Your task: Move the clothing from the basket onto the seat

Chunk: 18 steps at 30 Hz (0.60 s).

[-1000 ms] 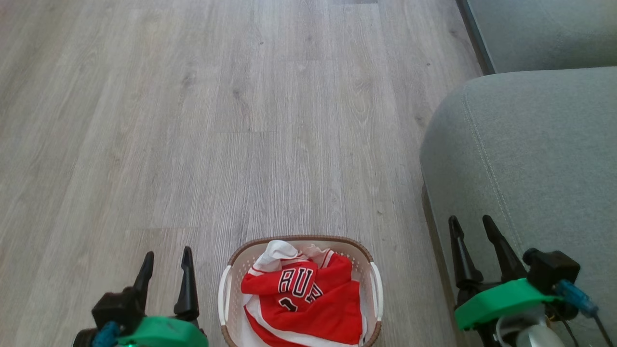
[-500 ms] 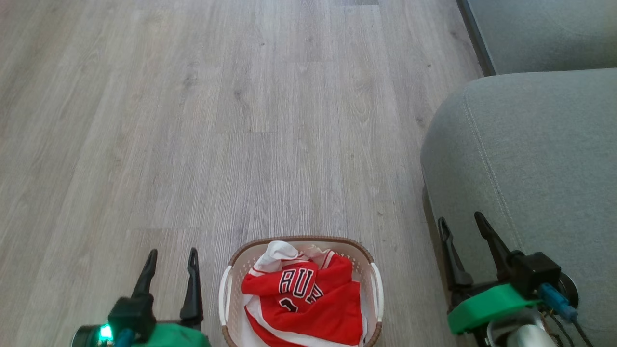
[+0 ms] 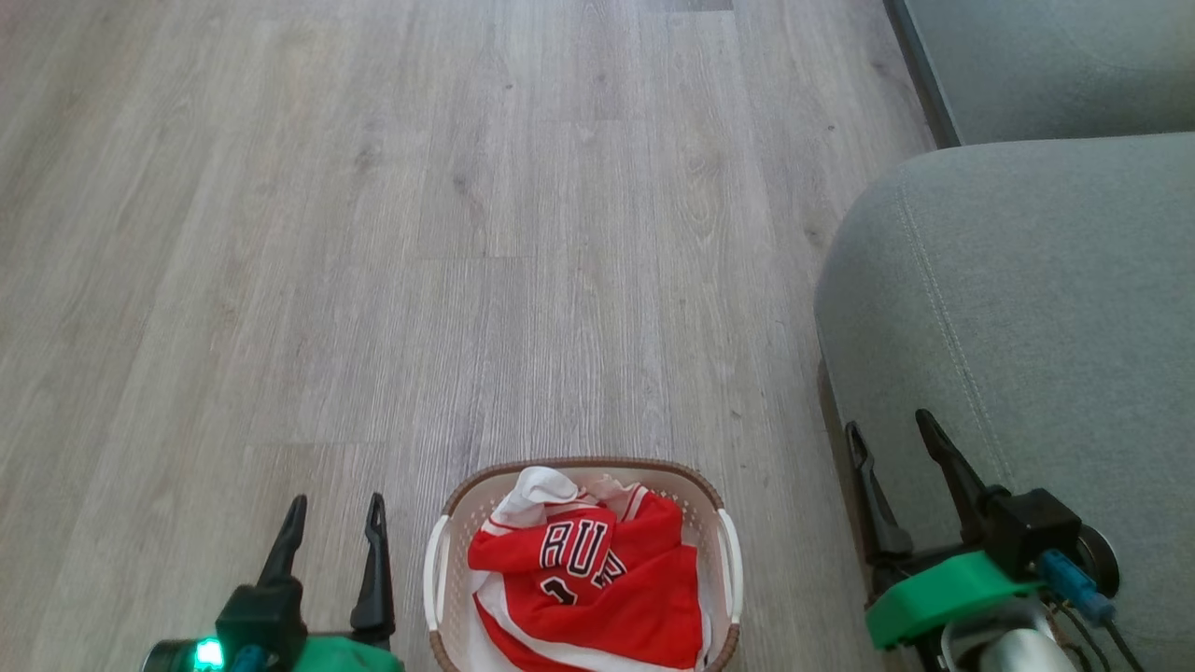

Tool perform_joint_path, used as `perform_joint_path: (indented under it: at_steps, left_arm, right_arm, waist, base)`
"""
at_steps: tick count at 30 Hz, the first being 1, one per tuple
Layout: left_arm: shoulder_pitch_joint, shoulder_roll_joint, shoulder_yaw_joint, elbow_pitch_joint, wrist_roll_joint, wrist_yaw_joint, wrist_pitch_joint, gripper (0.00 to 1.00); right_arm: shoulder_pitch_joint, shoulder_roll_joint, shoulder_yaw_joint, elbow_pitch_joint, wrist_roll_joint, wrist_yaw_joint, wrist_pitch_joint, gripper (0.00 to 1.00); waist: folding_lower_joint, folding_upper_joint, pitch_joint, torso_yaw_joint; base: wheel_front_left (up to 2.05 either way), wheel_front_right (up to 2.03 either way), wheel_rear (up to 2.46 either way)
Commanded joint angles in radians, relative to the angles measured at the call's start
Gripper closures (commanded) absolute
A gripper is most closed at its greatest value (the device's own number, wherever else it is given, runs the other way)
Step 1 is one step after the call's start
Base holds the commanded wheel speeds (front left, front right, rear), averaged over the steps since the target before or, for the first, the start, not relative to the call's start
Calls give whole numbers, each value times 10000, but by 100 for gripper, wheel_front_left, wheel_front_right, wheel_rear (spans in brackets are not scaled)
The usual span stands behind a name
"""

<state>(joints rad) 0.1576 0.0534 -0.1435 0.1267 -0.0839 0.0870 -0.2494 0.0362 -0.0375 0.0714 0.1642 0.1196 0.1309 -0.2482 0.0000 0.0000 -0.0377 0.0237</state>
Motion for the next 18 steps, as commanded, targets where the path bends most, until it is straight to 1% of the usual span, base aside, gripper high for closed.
perform_joint_path:
  at_steps: [1, 18]
  left_arm:
    - [-337, -25, 380, -304, -68, -53, -124, 0]
    - [-568, -30, 231, -262, -101, -73, -124, 0]
  right_arm:
    - [-204, -127, 229, -316, -49, -2, -136, 0]
    - [-350, -127, 10, -369, -38, -2, -136, 0]
  waist:
    - [0, 0, 12, -3]
    - [0, 0, 299, 22]
  base:
    - [0, 0, 0]
    - [0, 0, 0]
